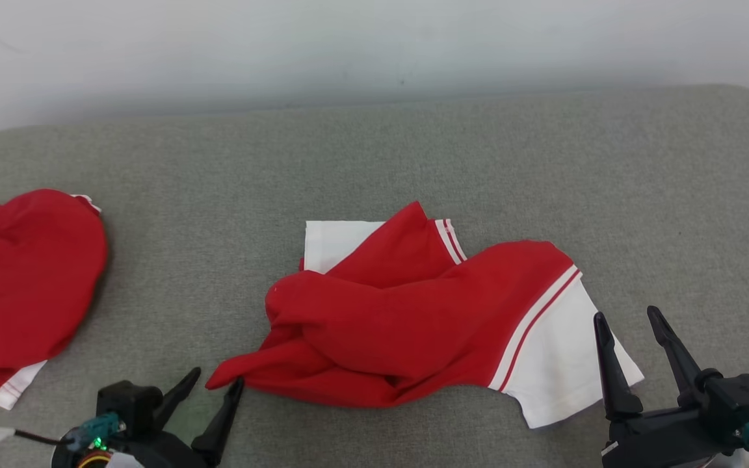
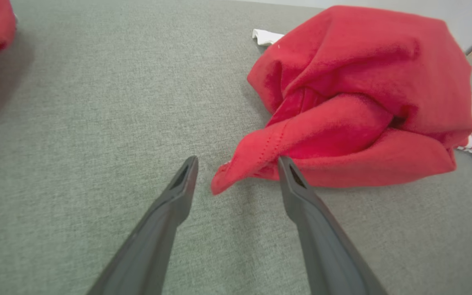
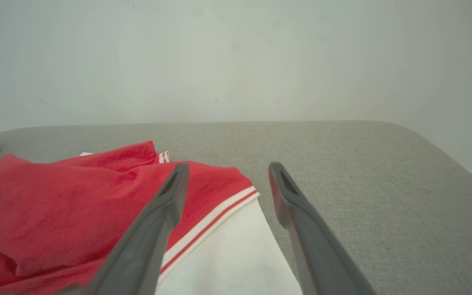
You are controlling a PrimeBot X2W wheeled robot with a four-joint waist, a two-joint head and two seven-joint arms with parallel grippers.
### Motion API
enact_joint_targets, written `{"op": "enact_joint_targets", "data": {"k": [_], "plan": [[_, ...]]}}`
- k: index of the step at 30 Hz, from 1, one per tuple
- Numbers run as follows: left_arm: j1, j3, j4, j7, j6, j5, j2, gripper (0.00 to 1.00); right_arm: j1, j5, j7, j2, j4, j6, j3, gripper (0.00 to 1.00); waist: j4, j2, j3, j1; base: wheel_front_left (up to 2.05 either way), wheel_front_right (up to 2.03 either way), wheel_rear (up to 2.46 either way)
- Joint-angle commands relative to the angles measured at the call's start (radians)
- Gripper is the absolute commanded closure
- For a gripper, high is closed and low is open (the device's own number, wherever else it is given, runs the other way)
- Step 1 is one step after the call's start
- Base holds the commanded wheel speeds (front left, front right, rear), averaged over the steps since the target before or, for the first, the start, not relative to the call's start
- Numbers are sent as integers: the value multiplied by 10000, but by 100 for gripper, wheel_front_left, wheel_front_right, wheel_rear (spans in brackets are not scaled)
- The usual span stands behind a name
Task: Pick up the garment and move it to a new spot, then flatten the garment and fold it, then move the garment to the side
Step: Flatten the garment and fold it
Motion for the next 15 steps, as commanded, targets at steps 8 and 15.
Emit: {"op": "enact_joint_targets", "data": {"k": [8, 15], "plan": [[-463, -289, 277, 680, -525, -1202, 297, 100, -222, 88, -213, -64, 173, 1, -39, 0, -284, -1, 402, -1, 0, 0, 0], [-23, -823, -1283, 1996, -622, -2873, 878, 100, -119, 75, -184, -55, 189, 1, -223, 0, -127, -1, 424, -1, 0, 0, 0]]}}
